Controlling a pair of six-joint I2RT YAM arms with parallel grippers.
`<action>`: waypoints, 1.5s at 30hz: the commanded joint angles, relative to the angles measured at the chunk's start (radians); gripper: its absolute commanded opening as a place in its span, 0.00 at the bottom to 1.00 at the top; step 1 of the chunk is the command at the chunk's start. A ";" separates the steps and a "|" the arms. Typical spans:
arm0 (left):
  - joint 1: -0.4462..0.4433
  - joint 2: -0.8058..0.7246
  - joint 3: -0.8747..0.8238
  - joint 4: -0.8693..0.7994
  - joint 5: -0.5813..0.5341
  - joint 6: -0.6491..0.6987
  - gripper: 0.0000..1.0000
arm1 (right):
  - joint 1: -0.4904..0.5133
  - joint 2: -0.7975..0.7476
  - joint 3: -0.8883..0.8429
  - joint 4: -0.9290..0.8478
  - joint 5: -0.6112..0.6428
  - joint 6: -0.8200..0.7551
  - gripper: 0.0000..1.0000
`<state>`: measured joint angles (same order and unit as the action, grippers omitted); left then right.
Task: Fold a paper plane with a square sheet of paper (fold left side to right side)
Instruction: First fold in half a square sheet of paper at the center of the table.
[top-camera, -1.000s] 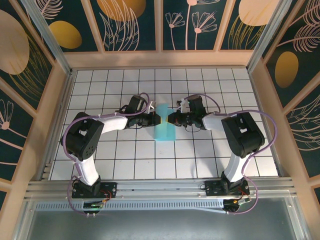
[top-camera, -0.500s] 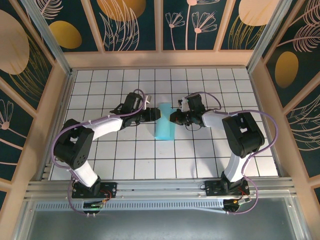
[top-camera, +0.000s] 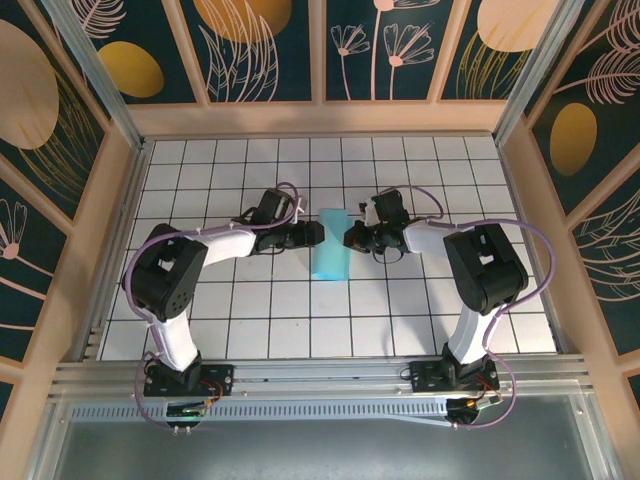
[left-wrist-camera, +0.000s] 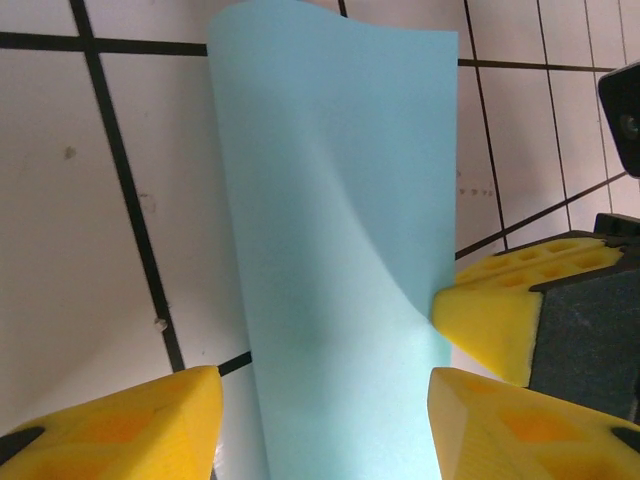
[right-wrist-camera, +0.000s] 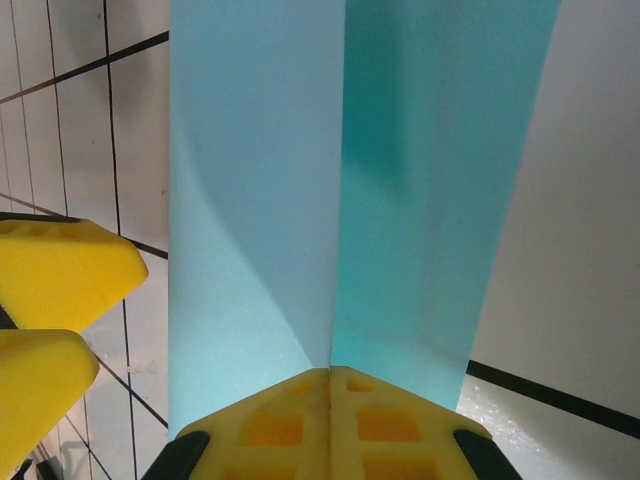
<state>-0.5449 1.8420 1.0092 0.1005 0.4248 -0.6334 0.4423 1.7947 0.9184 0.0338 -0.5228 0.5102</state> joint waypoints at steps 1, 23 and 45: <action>-0.012 0.034 0.033 -0.003 0.027 -0.002 0.56 | 0.012 0.017 0.036 -0.039 0.022 -0.023 0.00; -0.051 0.134 0.065 -0.071 -0.049 0.011 0.46 | 0.030 0.032 0.061 -0.091 0.065 -0.035 0.00; -0.106 0.224 0.113 -0.186 -0.189 -0.019 0.48 | -0.006 -0.132 0.034 -0.150 0.241 -0.082 0.46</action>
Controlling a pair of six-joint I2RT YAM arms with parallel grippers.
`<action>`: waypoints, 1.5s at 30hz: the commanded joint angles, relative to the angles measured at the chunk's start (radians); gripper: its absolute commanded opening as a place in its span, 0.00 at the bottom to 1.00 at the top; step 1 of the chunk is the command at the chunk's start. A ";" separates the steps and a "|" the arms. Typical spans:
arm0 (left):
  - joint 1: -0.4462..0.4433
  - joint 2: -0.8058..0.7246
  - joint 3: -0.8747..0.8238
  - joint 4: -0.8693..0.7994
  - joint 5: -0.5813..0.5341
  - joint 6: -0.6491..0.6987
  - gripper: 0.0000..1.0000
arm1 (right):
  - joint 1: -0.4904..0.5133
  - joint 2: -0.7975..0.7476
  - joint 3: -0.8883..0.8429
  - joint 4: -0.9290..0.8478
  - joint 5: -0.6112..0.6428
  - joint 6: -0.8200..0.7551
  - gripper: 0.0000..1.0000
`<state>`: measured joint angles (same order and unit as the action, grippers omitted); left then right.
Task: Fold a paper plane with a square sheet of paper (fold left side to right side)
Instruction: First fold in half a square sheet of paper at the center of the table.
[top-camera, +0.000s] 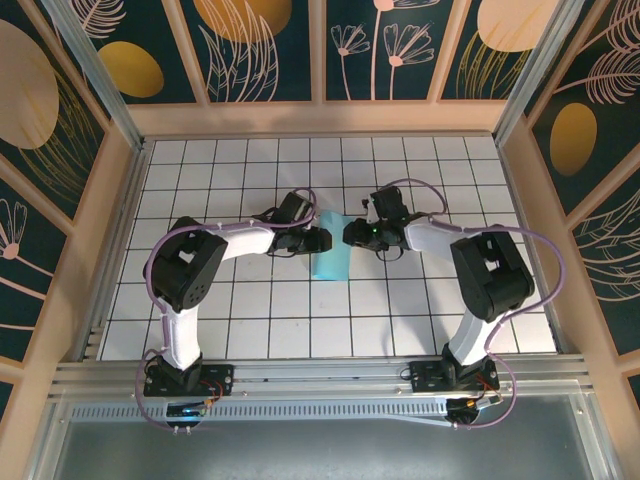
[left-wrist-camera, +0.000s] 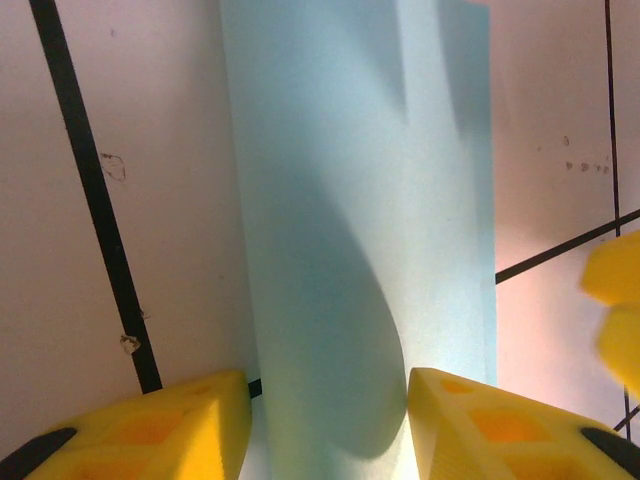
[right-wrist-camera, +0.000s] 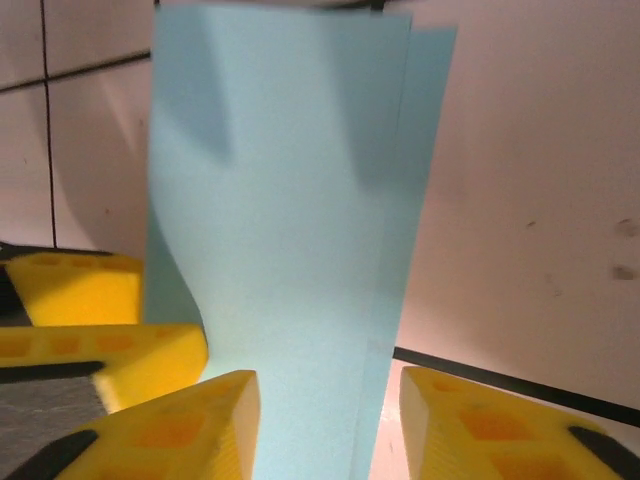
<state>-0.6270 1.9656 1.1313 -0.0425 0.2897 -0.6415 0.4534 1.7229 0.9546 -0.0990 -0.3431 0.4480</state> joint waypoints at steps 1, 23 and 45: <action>-0.025 0.103 -0.006 -0.047 -0.055 -0.011 0.48 | -0.023 -0.072 -0.008 -0.015 0.070 -0.022 0.47; -0.039 0.160 0.083 -0.178 -0.087 0.082 0.51 | -0.081 -0.160 -0.066 -0.010 0.102 -0.048 0.50; -0.038 0.197 0.122 -0.226 -0.097 0.102 0.52 | -0.086 -0.158 -0.065 -0.015 0.104 -0.058 0.50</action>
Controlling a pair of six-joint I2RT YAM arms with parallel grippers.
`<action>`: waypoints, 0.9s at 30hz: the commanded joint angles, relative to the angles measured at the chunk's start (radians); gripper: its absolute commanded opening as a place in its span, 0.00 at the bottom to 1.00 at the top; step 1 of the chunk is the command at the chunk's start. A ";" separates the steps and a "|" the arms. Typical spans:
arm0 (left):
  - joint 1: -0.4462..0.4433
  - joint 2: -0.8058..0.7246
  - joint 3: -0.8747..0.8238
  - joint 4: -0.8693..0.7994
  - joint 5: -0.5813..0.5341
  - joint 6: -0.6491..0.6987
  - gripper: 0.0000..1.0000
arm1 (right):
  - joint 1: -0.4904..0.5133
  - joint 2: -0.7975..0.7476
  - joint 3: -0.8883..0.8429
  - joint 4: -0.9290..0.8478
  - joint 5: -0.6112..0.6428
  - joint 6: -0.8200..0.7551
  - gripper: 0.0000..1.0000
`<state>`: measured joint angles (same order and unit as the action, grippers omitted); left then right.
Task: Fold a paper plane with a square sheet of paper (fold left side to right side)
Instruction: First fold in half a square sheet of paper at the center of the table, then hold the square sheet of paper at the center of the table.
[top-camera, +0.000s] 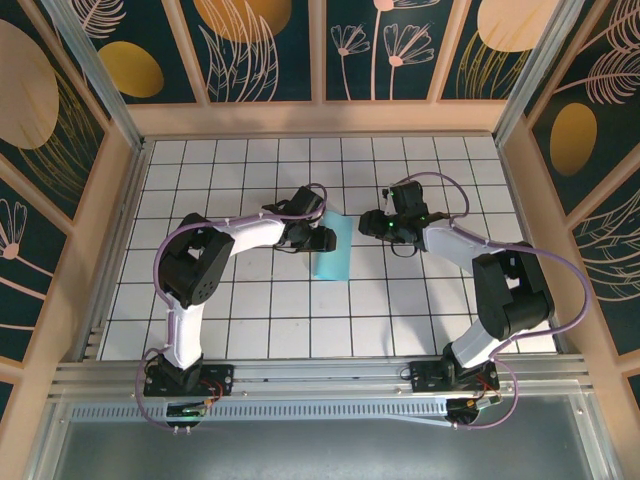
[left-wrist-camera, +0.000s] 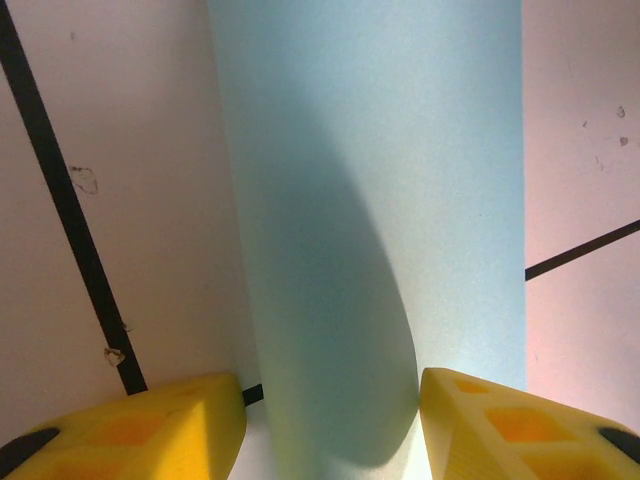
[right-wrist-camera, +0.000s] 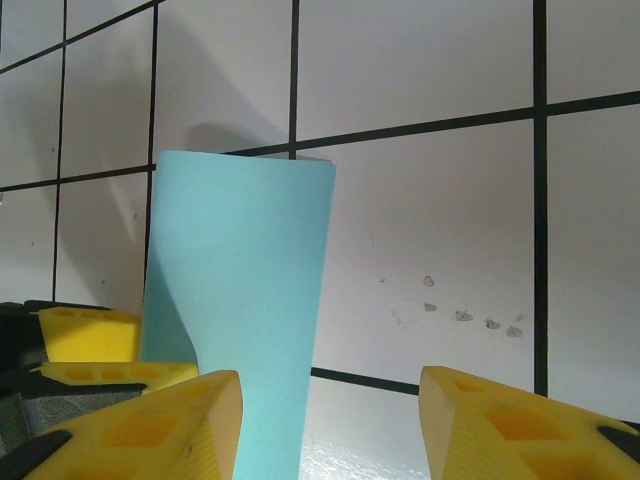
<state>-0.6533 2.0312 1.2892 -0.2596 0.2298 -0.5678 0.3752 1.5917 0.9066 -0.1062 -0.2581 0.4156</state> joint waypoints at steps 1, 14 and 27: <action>-0.012 0.132 -0.036 -0.009 -0.035 0.032 0.52 | -0.008 -0.027 -0.018 -0.007 0.019 -0.025 0.50; -0.012 0.133 -0.031 -0.021 -0.043 0.038 0.52 | -0.009 -0.027 -0.021 0.003 0.010 -0.021 0.50; -0.011 0.136 -0.028 -0.030 -0.052 0.034 0.52 | -0.010 -0.025 -0.023 0.004 0.005 -0.020 0.50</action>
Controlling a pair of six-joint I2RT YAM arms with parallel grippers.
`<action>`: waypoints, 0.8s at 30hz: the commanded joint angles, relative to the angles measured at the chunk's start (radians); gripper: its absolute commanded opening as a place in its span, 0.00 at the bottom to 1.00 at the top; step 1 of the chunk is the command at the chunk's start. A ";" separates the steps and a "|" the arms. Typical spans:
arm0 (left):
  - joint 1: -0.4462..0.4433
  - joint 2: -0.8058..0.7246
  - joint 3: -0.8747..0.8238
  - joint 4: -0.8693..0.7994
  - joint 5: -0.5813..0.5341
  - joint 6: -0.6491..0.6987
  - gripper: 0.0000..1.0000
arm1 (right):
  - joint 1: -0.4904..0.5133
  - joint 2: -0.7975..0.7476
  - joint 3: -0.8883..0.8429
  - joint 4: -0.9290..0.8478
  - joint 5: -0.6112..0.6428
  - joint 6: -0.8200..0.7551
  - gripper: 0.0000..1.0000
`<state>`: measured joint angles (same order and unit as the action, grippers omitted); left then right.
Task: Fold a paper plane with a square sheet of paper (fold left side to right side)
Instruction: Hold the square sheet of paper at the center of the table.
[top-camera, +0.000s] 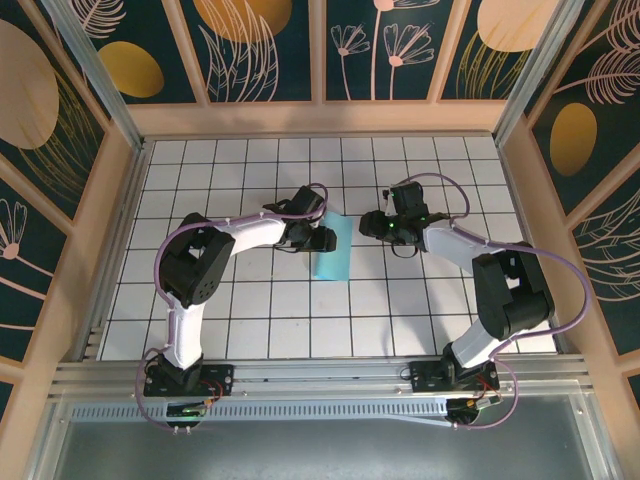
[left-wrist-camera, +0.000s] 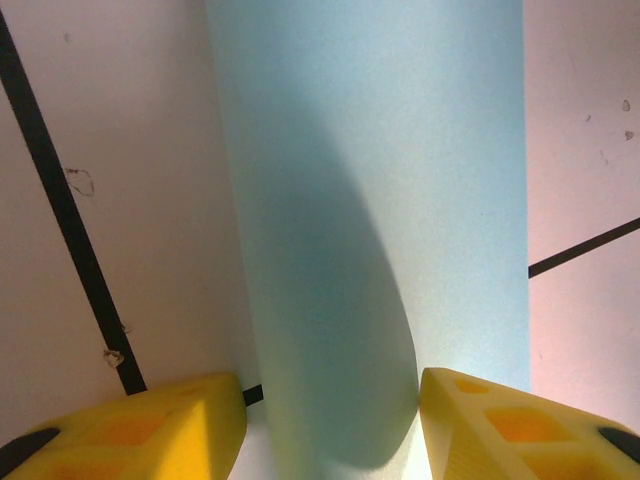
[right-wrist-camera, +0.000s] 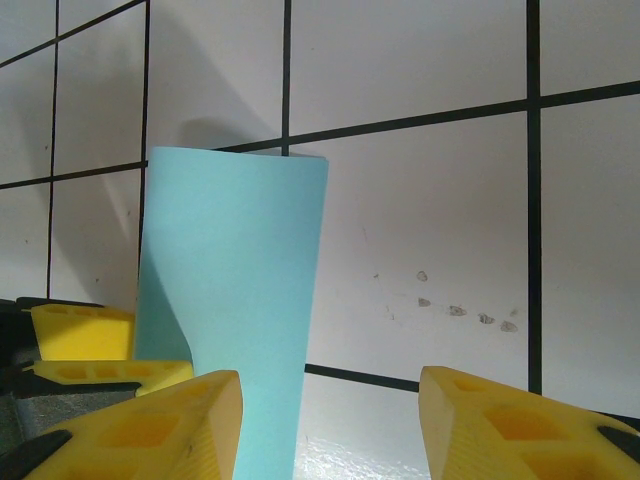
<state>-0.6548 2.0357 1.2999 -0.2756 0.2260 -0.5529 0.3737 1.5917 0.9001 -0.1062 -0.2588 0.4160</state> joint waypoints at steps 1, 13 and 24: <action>-0.011 0.132 -0.039 -0.013 -0.048 0.020 0.52 | -0.007 -0.024 -0.017 0.004 0.004 -0.020 0.50; -0.010 0.129 -0.047 -0.020 -0.049 0.032 0.52 | -0.007 -0.017 -0.021 0.007 0.001 -0.022 0.50; -0.010 0.123 -0.057 -0.022 -0.058 0.043 0.52 | -0.009 -0.003 -0.025 0.024 -0.032 -0.011 0.50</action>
<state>-0.6548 2.0357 1.2999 -0.2771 0.2253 -0.5373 0.3737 1.5917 0.8978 -0.1024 -0.2707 0.4164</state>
